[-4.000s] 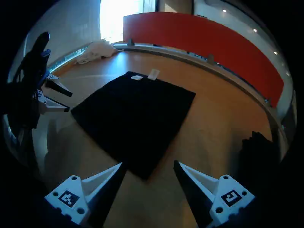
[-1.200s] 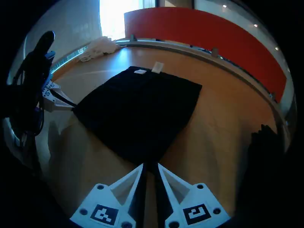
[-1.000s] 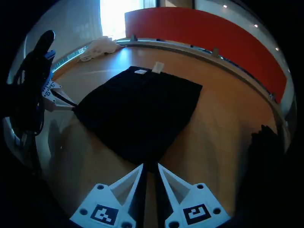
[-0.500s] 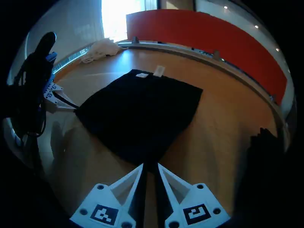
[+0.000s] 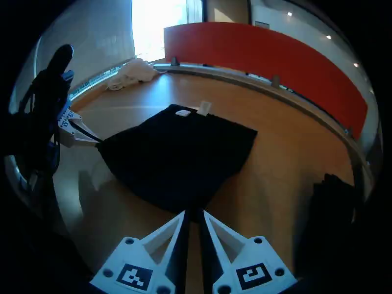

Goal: Fold towel

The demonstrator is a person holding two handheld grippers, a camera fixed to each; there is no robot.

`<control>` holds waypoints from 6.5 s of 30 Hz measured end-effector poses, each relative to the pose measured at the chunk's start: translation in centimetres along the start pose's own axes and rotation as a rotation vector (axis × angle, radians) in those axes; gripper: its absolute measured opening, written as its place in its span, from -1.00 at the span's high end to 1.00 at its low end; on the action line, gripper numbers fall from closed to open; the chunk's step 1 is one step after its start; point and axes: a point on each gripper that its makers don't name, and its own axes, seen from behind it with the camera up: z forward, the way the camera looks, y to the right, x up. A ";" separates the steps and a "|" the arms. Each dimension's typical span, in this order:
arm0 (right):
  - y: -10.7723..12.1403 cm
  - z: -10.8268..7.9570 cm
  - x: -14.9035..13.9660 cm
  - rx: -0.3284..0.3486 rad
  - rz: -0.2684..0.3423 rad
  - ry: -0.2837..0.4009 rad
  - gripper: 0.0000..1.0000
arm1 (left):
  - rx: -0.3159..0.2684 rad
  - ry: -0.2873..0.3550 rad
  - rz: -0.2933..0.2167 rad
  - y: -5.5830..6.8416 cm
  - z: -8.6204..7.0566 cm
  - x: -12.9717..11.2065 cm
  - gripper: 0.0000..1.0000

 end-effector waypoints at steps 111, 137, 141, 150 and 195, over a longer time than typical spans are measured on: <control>10.7 8.4 7.4 -0.132 0.118 -0.044 -0.41 | 0.136 0.028 -0.131 -10.8 8.1 10.9 -0.25; 9.7 5.4 5.9 -0.119 0.098 -0.034 -1.00 | 0.171 0.059 -0.190 -10.8 4.2 8.6 -0.85; 9.3 4.7 5.0 -0.115 0.096 -0.043 -1.00 | 0.181 0.057 -0.209 -10.6 3.1 7.3 -0.84; 8.3 3.4 3.0 -0.097 0.081 -0.060 -1.00 | 0.207 0.042 -0.252 -9.9 0.7 3.7 -0.85; 8.1 4.0 -0.9 0.092 -0.183 -0.213 0.28 | 0.307 0.042 -0.372 -10.7 -6.0 -3.6 -0.85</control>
